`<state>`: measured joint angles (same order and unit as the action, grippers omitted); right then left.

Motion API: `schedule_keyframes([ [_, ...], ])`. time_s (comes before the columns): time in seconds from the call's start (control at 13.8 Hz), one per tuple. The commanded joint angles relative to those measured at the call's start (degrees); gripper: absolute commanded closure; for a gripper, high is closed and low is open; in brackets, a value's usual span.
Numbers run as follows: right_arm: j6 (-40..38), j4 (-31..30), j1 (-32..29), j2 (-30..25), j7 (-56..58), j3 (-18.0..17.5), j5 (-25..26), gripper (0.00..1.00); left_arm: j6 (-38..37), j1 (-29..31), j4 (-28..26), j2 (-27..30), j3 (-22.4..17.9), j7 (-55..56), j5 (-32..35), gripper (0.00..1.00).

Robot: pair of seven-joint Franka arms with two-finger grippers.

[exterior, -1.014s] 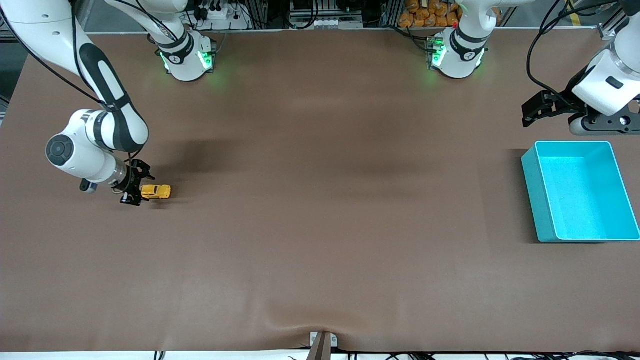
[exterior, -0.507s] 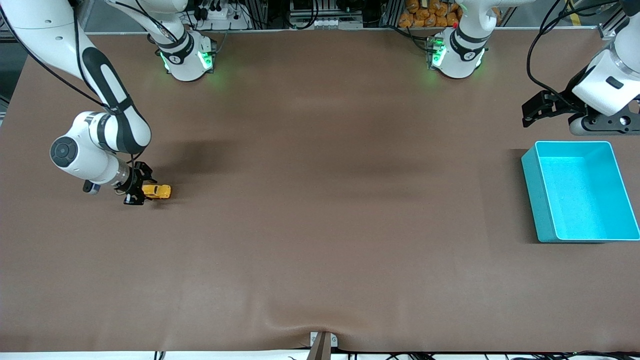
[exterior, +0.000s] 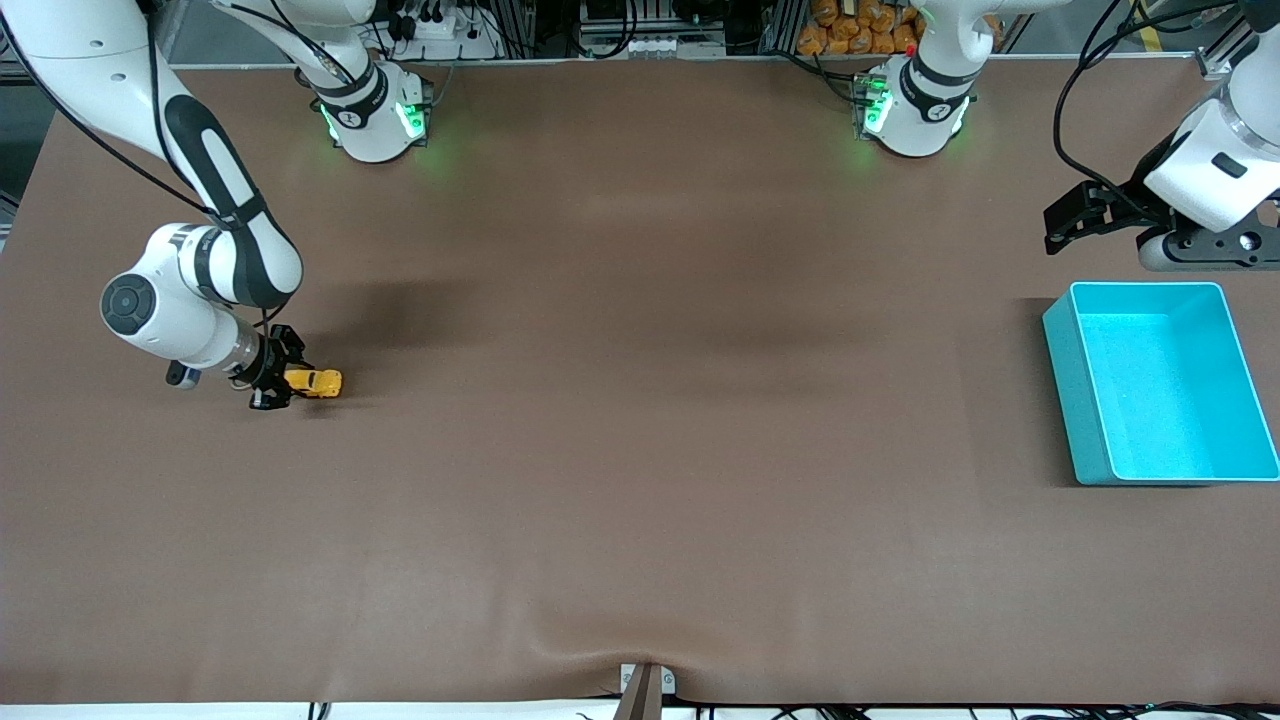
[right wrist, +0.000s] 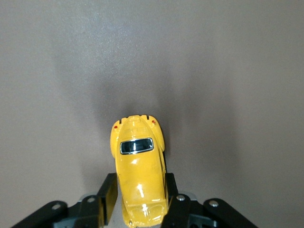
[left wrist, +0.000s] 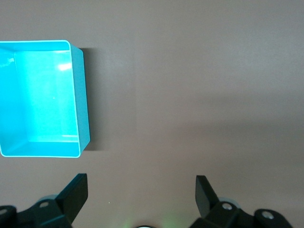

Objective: Wind and store yellow beetle car
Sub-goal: 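Close the right gripper on the yellow car's body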

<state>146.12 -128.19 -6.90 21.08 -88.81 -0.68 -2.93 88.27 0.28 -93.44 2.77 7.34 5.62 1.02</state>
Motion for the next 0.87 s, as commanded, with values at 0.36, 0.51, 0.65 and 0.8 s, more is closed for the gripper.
schedule_keyframes([
  [0.36, 1.3, 0.7, -0.7, 1.7, -0.8, -0.3, 1.1, 0.79, 0.1, 0.4, 0.7, -0.2, 0.2, -0.3, -0.5, 0.00],
  [0.51, 1.4, 0.7, -1.1, 1.8, -0.2, -0.2, 1.1, 0.79, 0.1, 0.4, 0.7, -0.2, 0.1, -0.3, -0.4, 0.00],
  [0.65, 1.4, 0.7, -2.1, 1.8, -0.1, -0.3, 2.1, 0.79, 0.1, 0.4, 0.7, -0.2, 0.2, -0.3, -0.4, 0.00],
  [0.8, 1.4, 0.9, -2.9, 2.2, 0.0, -0.3, 3.5, 0.79, 0.1, 0.4, 0.7, -0.2, 0.1, -0.3, -0.4, 0.00],
])
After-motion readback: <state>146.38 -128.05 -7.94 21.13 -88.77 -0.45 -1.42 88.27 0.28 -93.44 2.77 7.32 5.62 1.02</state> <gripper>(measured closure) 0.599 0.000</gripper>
